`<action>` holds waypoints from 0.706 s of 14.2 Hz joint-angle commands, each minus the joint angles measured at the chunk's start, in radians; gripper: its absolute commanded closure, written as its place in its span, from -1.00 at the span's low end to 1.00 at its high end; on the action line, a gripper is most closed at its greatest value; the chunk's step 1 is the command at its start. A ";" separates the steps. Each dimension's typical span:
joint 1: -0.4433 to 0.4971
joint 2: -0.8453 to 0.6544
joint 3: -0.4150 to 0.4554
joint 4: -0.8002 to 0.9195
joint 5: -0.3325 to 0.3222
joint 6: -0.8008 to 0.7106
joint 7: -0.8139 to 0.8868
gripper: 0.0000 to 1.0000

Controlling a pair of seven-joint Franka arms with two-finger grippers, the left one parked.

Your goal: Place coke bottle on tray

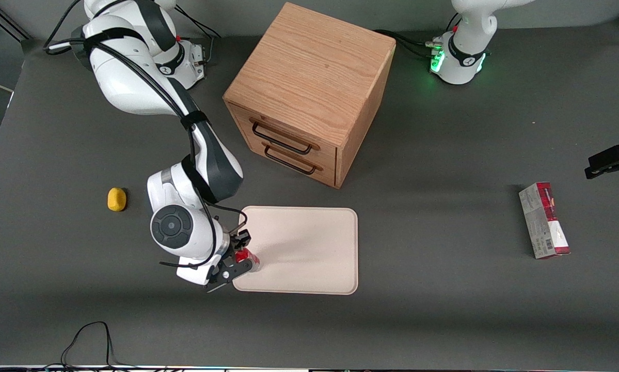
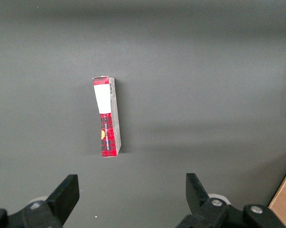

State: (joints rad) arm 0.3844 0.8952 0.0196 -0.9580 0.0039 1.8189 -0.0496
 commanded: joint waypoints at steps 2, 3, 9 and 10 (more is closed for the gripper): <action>0.002 0.004 0.000 0.033 -0.013 0.005 0.024 -1.00; 0.002 -0.005 -0.001 0.033 -0.015 -0.006 0.024 -1.00; 0.010 -0.204 0.003 0.027 -0.114 -0.197 0.022 -1.00; 0.010 -0.247 0.003 0.021 -0.123 -0.235 0.021 -1.00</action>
State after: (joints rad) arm 0.3877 0.7589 0.0208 -0.8983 -0.0835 1.6521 -0.0487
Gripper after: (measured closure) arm 0.000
